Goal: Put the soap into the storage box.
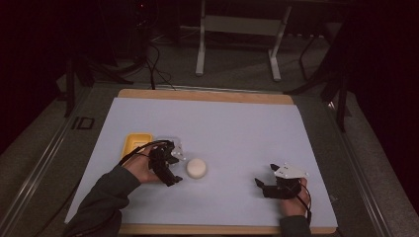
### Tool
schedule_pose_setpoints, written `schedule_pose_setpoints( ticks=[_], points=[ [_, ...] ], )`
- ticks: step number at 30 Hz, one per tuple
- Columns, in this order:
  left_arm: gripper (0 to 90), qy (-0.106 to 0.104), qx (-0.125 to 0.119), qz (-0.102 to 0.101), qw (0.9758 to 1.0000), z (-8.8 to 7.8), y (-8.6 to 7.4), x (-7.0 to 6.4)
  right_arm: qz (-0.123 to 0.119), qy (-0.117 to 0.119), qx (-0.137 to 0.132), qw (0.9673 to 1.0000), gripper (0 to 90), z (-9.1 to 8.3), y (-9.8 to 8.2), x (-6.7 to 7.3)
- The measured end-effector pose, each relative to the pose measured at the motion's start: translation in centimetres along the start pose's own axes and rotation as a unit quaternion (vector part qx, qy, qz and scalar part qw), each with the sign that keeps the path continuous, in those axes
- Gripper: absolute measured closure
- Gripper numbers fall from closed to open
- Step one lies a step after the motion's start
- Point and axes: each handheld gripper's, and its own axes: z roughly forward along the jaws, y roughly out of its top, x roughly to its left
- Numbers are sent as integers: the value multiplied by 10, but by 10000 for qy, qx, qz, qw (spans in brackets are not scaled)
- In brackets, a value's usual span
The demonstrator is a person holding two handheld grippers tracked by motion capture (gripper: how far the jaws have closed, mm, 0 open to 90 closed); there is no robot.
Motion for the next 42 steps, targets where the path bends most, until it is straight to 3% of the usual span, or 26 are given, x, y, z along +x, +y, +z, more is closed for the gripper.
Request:
schedule_pose_setpoints(
  ticks=[17,42],
  points=[
    [166,-138,132,146,9997,9,12,3,8,14,-2,10000,183,0,0,0],
    [163,-247,255,179,9992,24,25,7,-17,22,11,10000,183,0,0,0]
  ],
)
